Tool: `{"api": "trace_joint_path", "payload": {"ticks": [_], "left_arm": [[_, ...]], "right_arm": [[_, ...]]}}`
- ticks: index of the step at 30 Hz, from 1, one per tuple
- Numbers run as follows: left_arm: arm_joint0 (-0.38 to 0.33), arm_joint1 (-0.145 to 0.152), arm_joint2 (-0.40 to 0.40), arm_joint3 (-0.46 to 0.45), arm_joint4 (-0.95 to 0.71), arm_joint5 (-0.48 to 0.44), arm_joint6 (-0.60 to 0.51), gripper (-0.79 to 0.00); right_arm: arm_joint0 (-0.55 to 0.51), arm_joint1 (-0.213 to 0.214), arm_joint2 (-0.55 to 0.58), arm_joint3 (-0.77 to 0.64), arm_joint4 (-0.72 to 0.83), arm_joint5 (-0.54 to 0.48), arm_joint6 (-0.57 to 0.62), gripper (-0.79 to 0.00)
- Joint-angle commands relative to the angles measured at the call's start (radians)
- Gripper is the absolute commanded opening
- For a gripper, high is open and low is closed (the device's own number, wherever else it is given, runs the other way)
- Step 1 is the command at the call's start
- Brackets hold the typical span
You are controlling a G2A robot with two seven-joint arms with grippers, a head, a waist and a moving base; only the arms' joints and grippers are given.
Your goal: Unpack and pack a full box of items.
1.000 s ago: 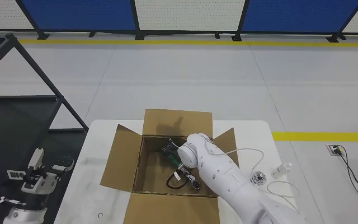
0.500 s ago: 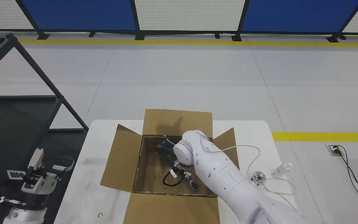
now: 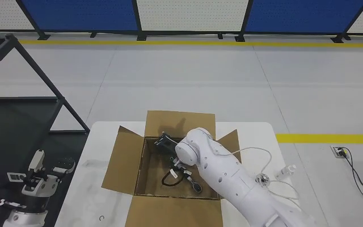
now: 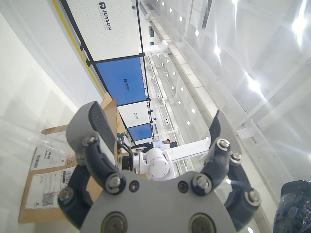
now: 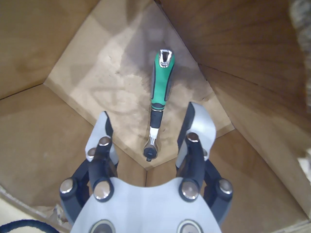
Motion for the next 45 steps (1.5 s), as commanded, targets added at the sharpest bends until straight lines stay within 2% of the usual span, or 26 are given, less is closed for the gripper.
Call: {"api": "trace_joint_path", "payload": {"ticks": [1,3,6,9,11,17,23,34,37,40,45], "left_arm": [[0.0,0.0,0.0,0.0,0.0,0.0,0.0,0.0],[0.0,0.0,0.0,0.0,0.0,0.0,0.0,0.0],[0.0,0.0,0.0,0.0,0.0,0.0,0.0,0.0],[0.0,0.0,0.0,0.0,0.0,0.0,0.0,0.0],[0.0,0.0,0.0,0.0,0.0,0.0,0.0,0.0],[0.0,0.0,0.0,0.0,0.0,0.0,0.0,0.0],[0.0,0.0,0.0,0.0,0.0,0.0,0.0,0.0],[0.0,0.0,0.0,0.0,0.0,0.0,0.0,0.0],[0.0,0.0,0.001,-0.001,0.001,0.0,0.001,0.0],[0.014,0.0,0.01,-0.009,0.025,-0.014,-0.03,0.0],[0.019,0.0,0.031,-0.013,0.029,-0.038,-0.074,0.0]], "right_arm": [[-0.042,0.034,0.044,-0.126,-0.034,0.004,0.026,-0.046],[-0.096,0.069,0.097,-0.264,-0.076,0.014,0.064,-0.025],[-0.206,0.12,0.187,-0.502,-0.132,0.0,0.121,-0.043],[-0.317,0.159,0.272,-0.725,-0.175,-0.04,0.157,0.0],[-0.375,0.177,0.323,-0.85,-0.186,-0.077,0.15,0.0],[-0.464,0.208,0.44,-1.081,-0.177,-0.155,0.105,0.0],[-0.524,0.225,0.534,-1.21,-0.164,-0.17,0.016,0.0],[-0.529,0.227,0.538,-1.213,-0.173,-0.168,0.015,0.0],[-0.548,0.229,0.545,-1.232,-0.174,-0.171,-0.034,0.0],[-0.568,0.239,0.608,-1.307,-0.177,-0.184,-0.065,0.0],[-0.632,0.261,0.763,-1.458,-0.188,-0.207,-0.046,0.0]]}}
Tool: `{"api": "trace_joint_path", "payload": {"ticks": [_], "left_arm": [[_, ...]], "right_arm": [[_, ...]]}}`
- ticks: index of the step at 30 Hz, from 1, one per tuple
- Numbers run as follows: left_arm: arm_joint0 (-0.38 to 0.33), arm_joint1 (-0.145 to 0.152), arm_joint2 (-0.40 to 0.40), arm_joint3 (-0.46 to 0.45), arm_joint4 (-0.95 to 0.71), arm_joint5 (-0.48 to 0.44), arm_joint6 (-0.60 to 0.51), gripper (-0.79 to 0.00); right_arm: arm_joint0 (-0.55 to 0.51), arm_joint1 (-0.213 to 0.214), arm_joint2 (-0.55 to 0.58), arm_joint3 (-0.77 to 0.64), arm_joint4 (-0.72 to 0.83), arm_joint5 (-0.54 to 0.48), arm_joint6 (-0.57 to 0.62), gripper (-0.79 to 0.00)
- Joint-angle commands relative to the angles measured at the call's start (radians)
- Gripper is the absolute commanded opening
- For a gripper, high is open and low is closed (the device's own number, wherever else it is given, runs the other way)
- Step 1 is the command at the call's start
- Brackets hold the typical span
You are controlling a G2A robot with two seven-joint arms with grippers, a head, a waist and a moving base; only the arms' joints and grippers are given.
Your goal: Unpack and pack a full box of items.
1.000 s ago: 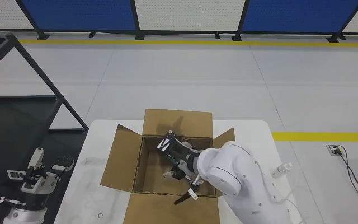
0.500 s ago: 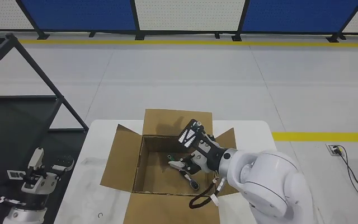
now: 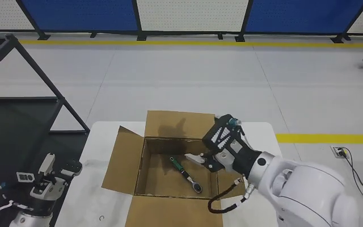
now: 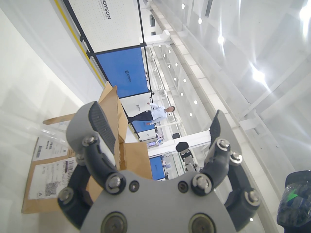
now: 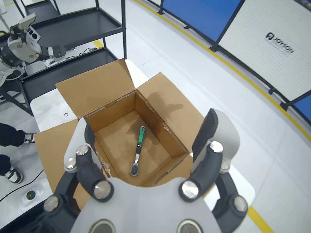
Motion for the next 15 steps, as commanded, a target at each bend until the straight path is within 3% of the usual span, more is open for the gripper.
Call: {"api": "trace_joint_path", "payload": {"ticks": [1,10,15], "left_arm": [[-0.001,0.0,0.008,-0.003,-0.001,-0.012,-0.016,0.0],[-0.015,0.001,0.023,-0.001,-0.015,-0.047,-0.075,0.0],[-0.03,0.002,0.029,-0.004,-0.015,-0.046,-0.083,0.0]], "right_arm": [[-0.034,0.01,0.077,-0.064,-0.015,-0.01,0.01,0.0],[-0.186,0.044,0.385,-0.108,-0.06,-0.049,-0.019,0.0],[-0.325,0.055,0.588,-0.108,0.021,-0.048,-0.071,0.0]]}}
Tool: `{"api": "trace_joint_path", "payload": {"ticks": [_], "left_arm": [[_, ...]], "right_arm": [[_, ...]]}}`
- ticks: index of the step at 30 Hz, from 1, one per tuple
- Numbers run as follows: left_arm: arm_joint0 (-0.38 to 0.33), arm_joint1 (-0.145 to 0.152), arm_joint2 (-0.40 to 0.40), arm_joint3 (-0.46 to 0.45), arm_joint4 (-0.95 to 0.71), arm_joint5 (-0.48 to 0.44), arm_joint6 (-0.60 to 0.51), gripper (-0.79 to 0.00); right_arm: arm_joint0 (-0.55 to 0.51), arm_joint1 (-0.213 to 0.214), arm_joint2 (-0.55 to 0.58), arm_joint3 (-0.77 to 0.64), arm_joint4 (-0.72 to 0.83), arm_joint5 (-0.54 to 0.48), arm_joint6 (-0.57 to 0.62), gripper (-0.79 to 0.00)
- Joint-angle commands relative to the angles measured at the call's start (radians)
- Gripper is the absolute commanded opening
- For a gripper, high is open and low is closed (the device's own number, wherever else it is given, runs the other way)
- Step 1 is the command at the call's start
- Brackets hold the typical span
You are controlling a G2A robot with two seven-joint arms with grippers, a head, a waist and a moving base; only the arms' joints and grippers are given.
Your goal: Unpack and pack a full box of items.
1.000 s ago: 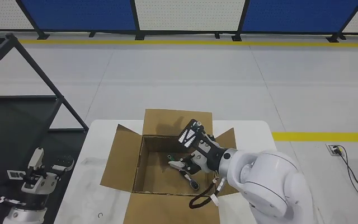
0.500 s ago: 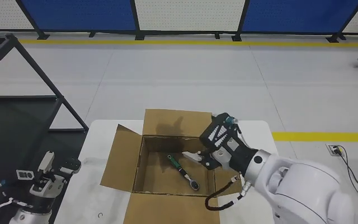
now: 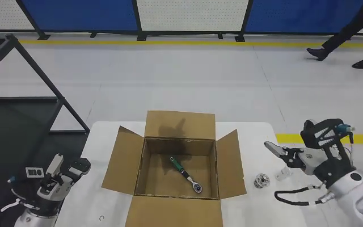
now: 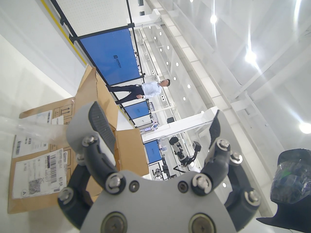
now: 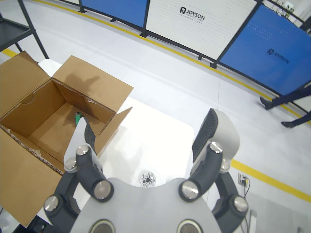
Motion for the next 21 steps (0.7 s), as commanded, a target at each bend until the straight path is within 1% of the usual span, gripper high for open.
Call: {"api": "trace_joint_path", "payload": {"ticks": [1,4,8,12,16,18,21], "left_arm": [[-0.004,0.0,0.004,-0.002,0.0,0.002,0.0,0.0],[-0.006,0.0,0.012,-0.005,0.006,0.004,-0.002,0.0],[-0.009,0.0,0.019,-0.007,0.012,0.004,0.001,0.0],[-0.009,0.0,0.02,-0.01,0.02,0.005,0.005,0.0],[-0.003,0.0,0.015,-0.011,0.018,0.006,0.009,0.0],[-0.003,0.0,0.015,-0.011,0.018,0.006,0.009,0.0],[-0.003,0.0,0.015,-0.011,0.018,0.006,0.009,0.0]], "right_arm": [[-0.065,0.004,0.086,0.0,0.029,-0.002,-0.022,0.0],[-0.151,0.008,0.162,0.0,0.051,-0.013,-0.056,0.0],[-0.253,0.014,0.189,0.0,0.046,-0.056,-0.055,0.0],[-0.327,0.02,0.152,0.027,0.051,-0.076,-0.026,0.0],[-0.373,0.024,0.107,0.098,0.073,-0.077,-0.053,0.0],[-0.381,0.029,0.08,0.107,0.062,-0.089,-0.036,0.0],[-0.38,0.029,0.075,0.106,0.058,-0.088,-0.031,0.0]]}}
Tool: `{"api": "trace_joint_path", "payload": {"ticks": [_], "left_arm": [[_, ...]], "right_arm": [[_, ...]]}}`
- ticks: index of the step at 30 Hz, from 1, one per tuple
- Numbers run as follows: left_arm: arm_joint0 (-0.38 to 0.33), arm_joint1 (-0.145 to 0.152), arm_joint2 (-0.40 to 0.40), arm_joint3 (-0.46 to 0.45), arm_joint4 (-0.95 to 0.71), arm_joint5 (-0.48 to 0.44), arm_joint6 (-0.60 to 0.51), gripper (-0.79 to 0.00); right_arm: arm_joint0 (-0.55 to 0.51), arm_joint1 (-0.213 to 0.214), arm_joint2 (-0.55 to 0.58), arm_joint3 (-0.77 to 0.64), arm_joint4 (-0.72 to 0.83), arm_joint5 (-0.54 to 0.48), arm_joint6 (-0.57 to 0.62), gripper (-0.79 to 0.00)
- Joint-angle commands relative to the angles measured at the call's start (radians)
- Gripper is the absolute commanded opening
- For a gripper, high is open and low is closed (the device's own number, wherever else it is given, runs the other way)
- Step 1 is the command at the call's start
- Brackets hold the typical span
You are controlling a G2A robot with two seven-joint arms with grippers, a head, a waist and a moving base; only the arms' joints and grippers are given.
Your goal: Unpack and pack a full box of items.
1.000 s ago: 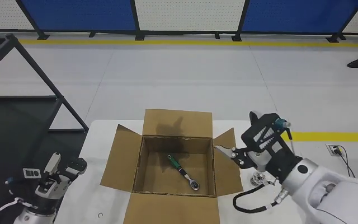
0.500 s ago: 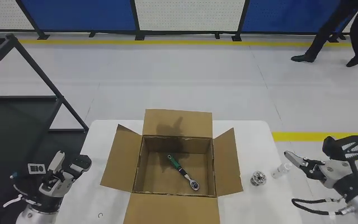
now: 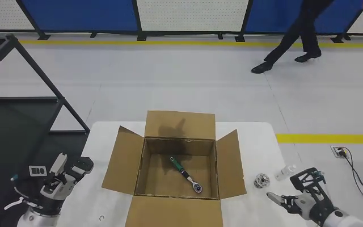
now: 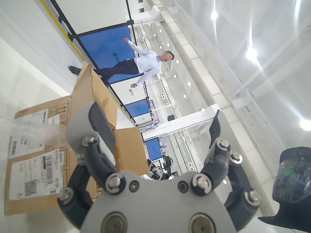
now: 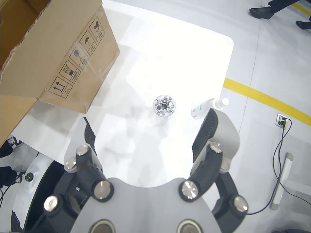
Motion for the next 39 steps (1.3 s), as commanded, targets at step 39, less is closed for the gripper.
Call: {"api": "trace_joint_path", "payload": {"ticks": [39], "left_arm": [[0.006,-0.002,0.001,0.003,0.001,0.009,0.036,0.0]], "right_arm": [[0.229,0.053,-0.226,0.557,-0.187,0.014,-0.171,0.0]]}}
